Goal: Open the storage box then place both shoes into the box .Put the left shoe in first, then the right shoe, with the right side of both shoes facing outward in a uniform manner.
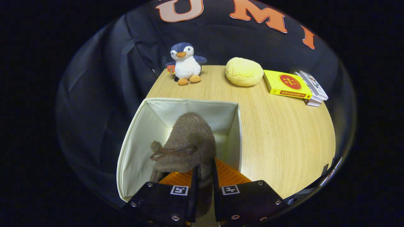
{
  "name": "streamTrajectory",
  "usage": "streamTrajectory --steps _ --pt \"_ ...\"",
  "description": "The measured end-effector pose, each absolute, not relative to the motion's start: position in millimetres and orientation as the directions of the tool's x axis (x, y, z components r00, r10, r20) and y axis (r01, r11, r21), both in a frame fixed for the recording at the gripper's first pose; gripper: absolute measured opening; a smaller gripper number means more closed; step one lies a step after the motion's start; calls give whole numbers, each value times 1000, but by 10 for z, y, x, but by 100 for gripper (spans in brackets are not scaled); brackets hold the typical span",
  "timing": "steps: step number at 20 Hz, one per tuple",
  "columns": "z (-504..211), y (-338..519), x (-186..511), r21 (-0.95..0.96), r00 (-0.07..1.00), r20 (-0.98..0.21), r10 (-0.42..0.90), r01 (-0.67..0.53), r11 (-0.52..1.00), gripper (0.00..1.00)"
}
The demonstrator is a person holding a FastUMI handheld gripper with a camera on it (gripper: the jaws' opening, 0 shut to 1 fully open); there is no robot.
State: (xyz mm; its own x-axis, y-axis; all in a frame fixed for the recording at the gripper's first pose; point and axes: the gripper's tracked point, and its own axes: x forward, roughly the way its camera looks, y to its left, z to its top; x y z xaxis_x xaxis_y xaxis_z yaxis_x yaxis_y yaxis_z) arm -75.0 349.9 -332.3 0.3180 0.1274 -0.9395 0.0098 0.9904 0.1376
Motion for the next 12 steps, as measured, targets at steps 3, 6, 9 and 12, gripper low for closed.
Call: streamTrajectory --steps 3,6,9,12 --pt "-3257 3512 -811 189 303 -936 180 -2 982 33" --pt "-3138 3561 -879 281 291 -915 280 -40 959 41" --pt "-2895 3491 -826 354 332 -875 353 -61 933 53" --pt "-2729 3312 -746 405 390 -827 405 -88 910 62"
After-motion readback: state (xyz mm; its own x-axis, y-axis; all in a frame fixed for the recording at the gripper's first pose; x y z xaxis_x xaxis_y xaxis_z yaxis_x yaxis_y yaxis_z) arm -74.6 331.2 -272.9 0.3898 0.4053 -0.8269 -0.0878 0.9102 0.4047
